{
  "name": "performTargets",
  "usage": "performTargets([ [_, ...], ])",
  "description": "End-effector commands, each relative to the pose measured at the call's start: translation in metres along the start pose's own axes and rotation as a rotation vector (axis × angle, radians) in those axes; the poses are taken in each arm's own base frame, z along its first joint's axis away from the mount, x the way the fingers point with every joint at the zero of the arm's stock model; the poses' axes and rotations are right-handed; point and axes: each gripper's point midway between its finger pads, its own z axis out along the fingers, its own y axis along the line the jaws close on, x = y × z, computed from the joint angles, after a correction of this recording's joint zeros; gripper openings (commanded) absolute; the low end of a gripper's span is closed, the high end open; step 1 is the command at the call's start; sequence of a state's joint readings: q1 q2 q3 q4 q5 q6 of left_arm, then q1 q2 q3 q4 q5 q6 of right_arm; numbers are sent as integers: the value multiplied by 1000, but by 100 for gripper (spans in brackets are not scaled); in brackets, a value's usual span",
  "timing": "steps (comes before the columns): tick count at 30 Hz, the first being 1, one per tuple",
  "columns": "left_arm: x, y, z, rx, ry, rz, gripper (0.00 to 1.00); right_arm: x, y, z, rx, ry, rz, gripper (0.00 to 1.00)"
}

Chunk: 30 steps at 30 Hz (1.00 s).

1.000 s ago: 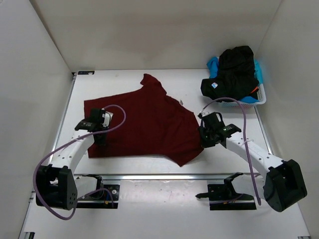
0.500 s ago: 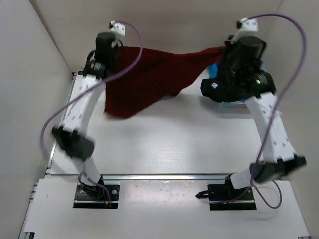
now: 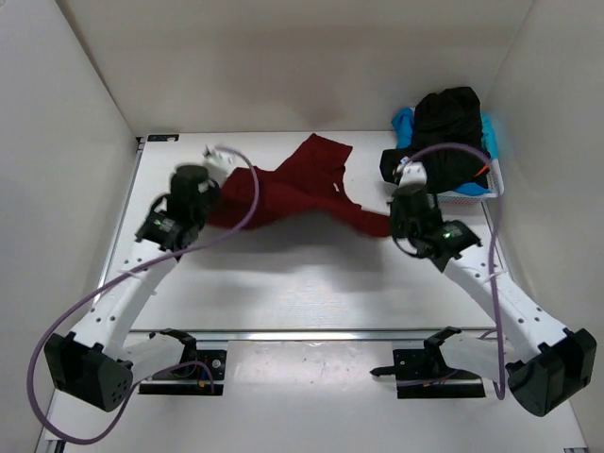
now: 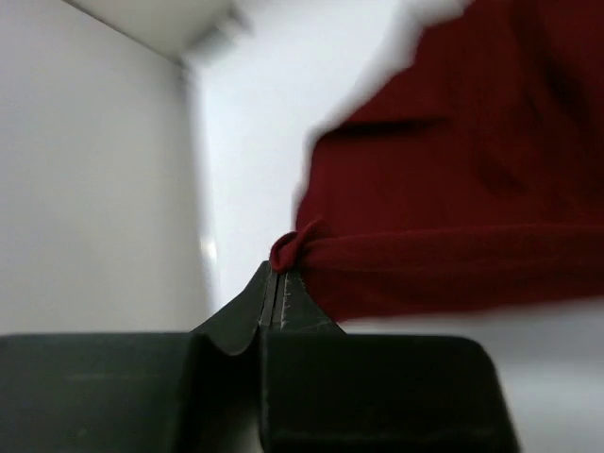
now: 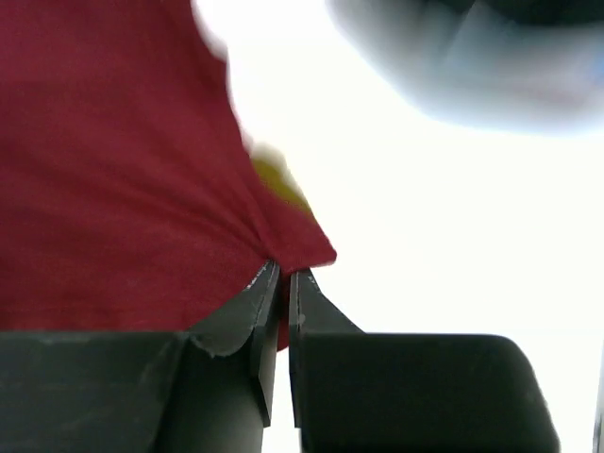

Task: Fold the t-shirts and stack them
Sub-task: Flatten out the tshirt

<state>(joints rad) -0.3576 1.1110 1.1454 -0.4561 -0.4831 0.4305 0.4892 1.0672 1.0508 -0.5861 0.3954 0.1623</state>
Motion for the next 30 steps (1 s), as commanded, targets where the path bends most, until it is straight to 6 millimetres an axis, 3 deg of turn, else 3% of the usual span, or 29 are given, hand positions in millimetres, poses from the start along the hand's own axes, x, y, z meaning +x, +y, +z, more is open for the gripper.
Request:
performTargets([
  [1, 104, -74, -17, 277, 245, 47, 0, 71, 11, -3, -38, 177, 35, 1],
  [3, 151, -90, -26, 328, 358, 48, 0, 104, 18, -7, -51, 252, 1, 0],
  [5, 172, -94, -36, 362, 420, 26, 0, 134, 23, -14, -71, 328, -35, 0],
  [6, 185, -98, -46, 402, 459, 21, 0, 140, 29, -18, -103, 350, -31, 0],
  [8, 193, -99, -54, 437, 487, 12, 0, 167, 29, -23, -131, 430, -31, 0],
  [9, 185, -99, -54, 453, 462, -4, 0, 172, 32, -25, -149, 450, -32, 0],
  [14, 190, -103, -58, 481, 491, 66, 0, 174, 33, -22, -187, 511, -97, 0],
  [17, 197, -96, -57, 449, 532, 93, 0, 168, 32, -24, -183, 543, -117, 1],
  [21, 207, -86, -70, 464, 590, 154, 0, 156, 24, -36, -180, 544, -98, 0],
  [24, 217, -82, -85, 483, 610, 198, 0, 159, 16, -48, -179, 573, -98, 0],
  [28, 250, -83, -97, 462, 679, 257, 0, 160, 34, -53, -260, 615, -49, 0],
  [29, 253, -83, -98, 454, 689, 262, 3, 169, 37, -51, -262, 659, -53, 0],
  [30, 255, -88, -100, 475, 701, 256, 14, 174, 46, -55, -308, 697, -49, 3],
])
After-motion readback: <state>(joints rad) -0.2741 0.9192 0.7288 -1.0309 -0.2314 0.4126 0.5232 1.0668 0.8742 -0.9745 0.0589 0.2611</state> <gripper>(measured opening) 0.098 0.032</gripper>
